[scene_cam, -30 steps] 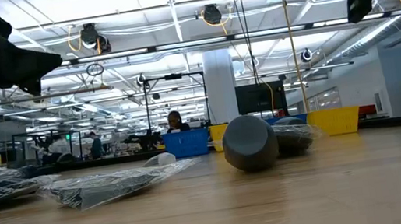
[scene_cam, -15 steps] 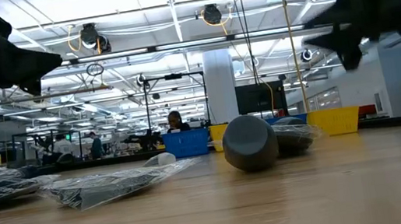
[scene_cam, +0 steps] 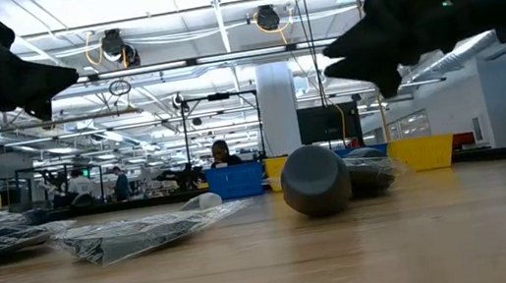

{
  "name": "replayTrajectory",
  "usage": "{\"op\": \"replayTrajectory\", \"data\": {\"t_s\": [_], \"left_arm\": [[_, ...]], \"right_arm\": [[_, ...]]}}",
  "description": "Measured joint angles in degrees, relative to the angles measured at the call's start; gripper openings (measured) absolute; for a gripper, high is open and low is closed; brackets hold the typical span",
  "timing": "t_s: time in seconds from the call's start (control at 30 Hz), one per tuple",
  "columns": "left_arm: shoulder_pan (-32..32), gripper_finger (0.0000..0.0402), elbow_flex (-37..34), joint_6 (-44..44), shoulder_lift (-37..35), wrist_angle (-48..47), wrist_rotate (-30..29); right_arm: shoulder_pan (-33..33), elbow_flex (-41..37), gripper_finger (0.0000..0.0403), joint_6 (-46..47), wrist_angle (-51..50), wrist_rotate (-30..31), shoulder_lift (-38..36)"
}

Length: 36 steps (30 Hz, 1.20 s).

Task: Pick & Place Travel size toiletries
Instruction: Put the gray deodorant into the left yellow bin

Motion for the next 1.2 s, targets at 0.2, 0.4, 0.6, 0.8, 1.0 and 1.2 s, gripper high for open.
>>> {"op": "replayTrajectory", "data": {"t_s": [0.2,0.4,0.6,0.8,1.0,1.2], "left_arm": [[0.0,0.0026,0.0,0.0,0.0,0.0,0.0],[0.0,0.0026,0.0,0.0,0.0,0.0,0.0],[0.0,0.0026,0.0,0.0,0.0,0.0,0.0],[0.0,0.0026,0.0,0.0,0.0,0.0,0.0],[0.0,0.0026,0.0,0.0,0.0,0.0,0.0],[0.0,0.0026,0.0,0.0,0.0,0.0,0.0]], "right_arm": [[3.9,11.9,0.0156,-9.6,-22.1,16.2,0.3],[7.0,24.7,0.0194,1.4,-49.5,23.7,0.3],[8.8,25.3,0.0293,11.7,-55.7,23.6,0.9],[8.5,25.3,0.0353,16.9,-56.2,21.0,6.5],[8.5,25.3,0.0343,18.5,-53.7,20.8,13.4],[8.1,25.2,0.0339,21.9,-55.1,22.7,17.3]]}}
